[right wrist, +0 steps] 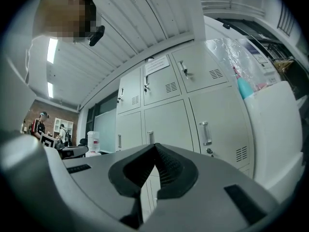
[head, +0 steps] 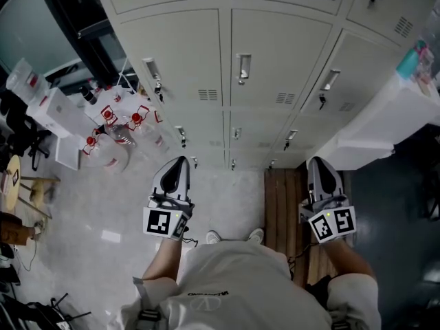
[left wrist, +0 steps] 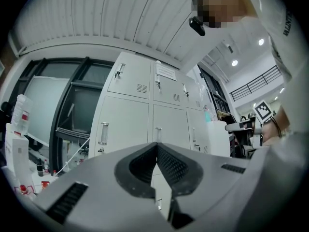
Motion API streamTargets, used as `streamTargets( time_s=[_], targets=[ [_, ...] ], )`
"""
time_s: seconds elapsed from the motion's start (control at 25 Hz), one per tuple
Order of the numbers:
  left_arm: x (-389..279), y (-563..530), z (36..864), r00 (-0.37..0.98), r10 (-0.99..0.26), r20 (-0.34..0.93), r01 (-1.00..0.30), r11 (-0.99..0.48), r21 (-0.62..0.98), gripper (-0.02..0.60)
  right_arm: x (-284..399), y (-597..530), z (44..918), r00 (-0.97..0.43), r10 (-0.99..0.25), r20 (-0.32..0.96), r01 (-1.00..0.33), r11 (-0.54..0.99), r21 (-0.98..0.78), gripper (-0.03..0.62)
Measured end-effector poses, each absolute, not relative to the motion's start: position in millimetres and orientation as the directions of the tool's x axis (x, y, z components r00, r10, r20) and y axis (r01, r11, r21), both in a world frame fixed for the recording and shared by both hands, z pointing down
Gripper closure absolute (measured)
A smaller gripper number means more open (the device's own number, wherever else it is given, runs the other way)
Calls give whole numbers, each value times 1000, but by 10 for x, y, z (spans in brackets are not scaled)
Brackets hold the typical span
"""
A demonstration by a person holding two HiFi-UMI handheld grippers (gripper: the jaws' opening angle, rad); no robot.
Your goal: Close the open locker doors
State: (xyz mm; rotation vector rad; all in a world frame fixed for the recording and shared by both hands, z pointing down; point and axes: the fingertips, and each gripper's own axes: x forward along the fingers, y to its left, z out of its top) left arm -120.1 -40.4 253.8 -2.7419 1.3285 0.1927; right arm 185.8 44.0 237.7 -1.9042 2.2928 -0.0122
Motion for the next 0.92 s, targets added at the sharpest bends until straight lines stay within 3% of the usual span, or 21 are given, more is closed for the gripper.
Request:
streamTargets(
  time_s=[0.36,0.92],
  targets=[
    [-1310,-452,2428,601,-773,-202,-793,-608,-30,580,1769,454,2340,-198,-973,-115,-975,208,-83,585],
    [-1295,-472,2588,609,-779,-151,-790,-613,-26,578,1690,399,2294,-225,-967,-117,-970,233,-64,585]
  ],
)
